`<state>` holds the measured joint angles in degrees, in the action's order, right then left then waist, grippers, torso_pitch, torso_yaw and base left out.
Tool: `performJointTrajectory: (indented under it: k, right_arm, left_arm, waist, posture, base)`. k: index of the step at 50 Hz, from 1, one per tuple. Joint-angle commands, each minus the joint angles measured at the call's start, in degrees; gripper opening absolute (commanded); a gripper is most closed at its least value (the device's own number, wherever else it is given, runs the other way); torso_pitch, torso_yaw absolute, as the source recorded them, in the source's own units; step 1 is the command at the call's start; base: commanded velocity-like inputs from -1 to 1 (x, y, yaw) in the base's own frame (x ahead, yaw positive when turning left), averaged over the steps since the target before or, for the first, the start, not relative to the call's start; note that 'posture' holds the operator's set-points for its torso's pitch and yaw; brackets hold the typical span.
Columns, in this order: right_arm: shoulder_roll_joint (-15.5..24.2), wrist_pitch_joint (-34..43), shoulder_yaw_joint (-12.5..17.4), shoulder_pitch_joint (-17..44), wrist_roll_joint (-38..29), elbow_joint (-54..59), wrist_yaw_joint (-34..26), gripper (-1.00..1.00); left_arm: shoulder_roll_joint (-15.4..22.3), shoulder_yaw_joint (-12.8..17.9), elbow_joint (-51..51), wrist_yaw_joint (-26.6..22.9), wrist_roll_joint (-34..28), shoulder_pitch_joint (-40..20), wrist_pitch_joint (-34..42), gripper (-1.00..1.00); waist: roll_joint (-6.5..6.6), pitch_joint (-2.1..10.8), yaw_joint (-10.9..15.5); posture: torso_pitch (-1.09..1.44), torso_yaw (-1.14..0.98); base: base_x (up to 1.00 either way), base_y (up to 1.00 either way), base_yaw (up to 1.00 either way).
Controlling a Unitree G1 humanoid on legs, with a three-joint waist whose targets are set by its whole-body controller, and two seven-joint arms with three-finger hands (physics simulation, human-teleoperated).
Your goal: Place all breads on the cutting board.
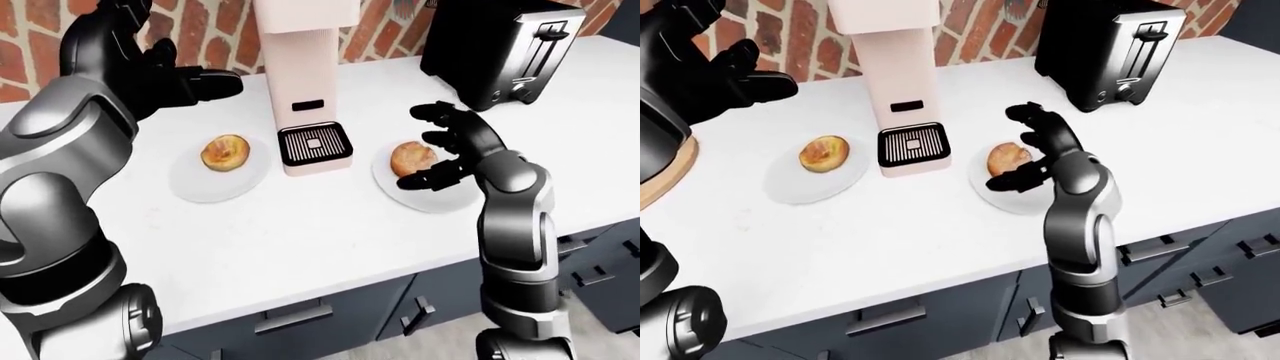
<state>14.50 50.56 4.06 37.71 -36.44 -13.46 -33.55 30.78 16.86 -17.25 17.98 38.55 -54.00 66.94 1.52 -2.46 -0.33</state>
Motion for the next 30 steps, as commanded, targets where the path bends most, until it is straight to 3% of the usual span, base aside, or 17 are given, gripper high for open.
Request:
performJointTrajectory:
  k: [1, 30]
  right_arm:
    - [0.44, -1.57, 0.34, 1.76, -0.42, -1.58, 0.82, 0.54]
    - [0.0, -7.27, 0.19, -0.63, -2.91, 1.63, 2.58, 0.51]
  left_arm:
    - [0.83, 0.78, -1.03, -0.1, -0.17, -1.66, -1.95, 1.0]
    - [0.82, 1.1, -1.6, 0.49, 0.4, -1.11, -1.92, 1.0]
  waist:
    - [0.06, 1.53, -0.02]
    - [0.03, 1.66, -0.15]
  posture:
    - [0.0, 0.0]
    - [0.0, 0.0]
  base:
    - [0.0, 0.0, 0.0]
    - [0.0, 0.0, 0.0]
